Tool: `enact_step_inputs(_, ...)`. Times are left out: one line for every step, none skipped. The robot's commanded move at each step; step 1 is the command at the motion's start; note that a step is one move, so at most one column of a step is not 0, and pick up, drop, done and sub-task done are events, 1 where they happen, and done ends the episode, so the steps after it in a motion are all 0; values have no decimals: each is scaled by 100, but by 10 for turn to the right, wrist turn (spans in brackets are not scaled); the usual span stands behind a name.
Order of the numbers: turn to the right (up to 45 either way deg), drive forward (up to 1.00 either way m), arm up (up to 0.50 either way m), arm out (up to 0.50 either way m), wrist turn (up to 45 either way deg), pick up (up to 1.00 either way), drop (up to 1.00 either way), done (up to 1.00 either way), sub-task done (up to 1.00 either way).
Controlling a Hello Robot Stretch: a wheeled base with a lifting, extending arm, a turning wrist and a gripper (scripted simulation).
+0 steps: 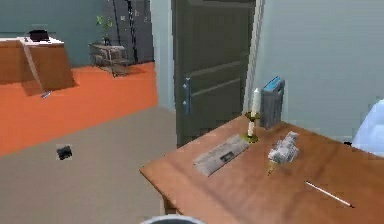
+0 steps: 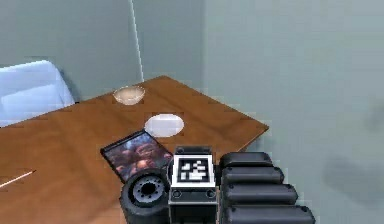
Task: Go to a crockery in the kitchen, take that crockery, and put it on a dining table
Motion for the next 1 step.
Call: enact_step_inputs(0, 10, 0, 0, 0, 0, 0, 0, 0)
